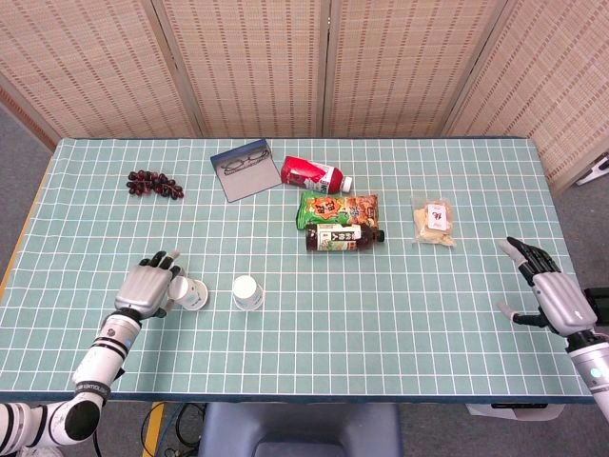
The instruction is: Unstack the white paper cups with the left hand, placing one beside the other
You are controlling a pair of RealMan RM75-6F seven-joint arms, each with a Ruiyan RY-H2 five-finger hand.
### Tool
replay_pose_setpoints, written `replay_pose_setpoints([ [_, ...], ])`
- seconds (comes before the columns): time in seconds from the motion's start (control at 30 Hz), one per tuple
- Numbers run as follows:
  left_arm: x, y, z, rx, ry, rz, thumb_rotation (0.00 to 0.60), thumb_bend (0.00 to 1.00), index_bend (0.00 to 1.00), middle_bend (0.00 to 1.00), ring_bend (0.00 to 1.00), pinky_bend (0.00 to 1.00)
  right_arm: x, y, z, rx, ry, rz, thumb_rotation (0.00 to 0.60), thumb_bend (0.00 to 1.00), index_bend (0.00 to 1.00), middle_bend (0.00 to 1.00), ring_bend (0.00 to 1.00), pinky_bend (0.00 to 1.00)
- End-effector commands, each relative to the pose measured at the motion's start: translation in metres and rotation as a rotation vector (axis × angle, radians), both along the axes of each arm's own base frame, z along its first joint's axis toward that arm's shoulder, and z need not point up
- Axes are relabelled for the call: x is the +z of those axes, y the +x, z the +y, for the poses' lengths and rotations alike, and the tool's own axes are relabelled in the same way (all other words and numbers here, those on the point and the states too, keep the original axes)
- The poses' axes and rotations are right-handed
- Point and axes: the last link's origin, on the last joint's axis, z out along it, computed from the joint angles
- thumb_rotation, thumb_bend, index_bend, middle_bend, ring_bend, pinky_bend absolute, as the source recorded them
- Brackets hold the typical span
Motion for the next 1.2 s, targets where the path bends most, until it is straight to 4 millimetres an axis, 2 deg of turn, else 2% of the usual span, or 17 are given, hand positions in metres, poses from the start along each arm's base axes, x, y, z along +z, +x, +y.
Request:
replay_pose_setpoints([
  [0.03, -0.004, -0.003, 0.001, 0.003, -0.007, -0.009, 0.6, 0.41, 0.38, 0.07, 0.05, 0.17, 0.0, 0.0, 0.0, 0.001, 0.001, 0.0, 0.6, 0.25, 0.0, 0.0, 0.0, 0.0],
  [0.3, -0.014, -0.015, 0.006, 0.025, -0.028, -0.026, 0.6, 0.41, 0.37, 0.07, 0.05, 0.17, 0.0, 0.0, -0.001, -0.003, 0.004, 0.0, 0.6, 0.25, 0.0, 0.0, 0.0, 0.0],
  [0.53, -0.016, -0.013, 0.008, 0.027, -0.03, -0.034, 0.6, 0.41, 0.23, 0.07, 0.05, 0.17, 0.002, -0.001, -0.001, -0.005, -0.002, -0.005, 0.6, 0.25, 0.0, 0.0, 0.0, 0.0],
  [0.77, -0.015, -0.001, 0.005, 0.009, -0.034, -0.031, 0.6, 0.41, 0.17, 0.06, 0.05, 0.17, 0.003, -0.001, -0.002, -0.004, -0.004, -0.01, 0.6, 0.25, 0.0, 0.0, 0.0, 0.0],
  [0.9, -0.007, 0.01, 0.002, -0.006, -0.012, -0.008, 0.6, 0.41, 0.16, 0.06, 0.05, 0.17, 0.003, -0.002, -0.002, -0.003, 0.002, -0.01, 0.6, 0.25, 0.0, 0.0, 0.0, 0.0],
  [1.2, 0.029, 0.025, -0.013, -0.026, 0.097, 0.022, 0.6, 0.41, 0.15, 0.06, 0.05, 0.17, 0.0, 0.002, 0.002, 0.015, 0.007, -0.006, 0.6, 0.25, 0.0, 0.0, 0.0, 0.0],
])
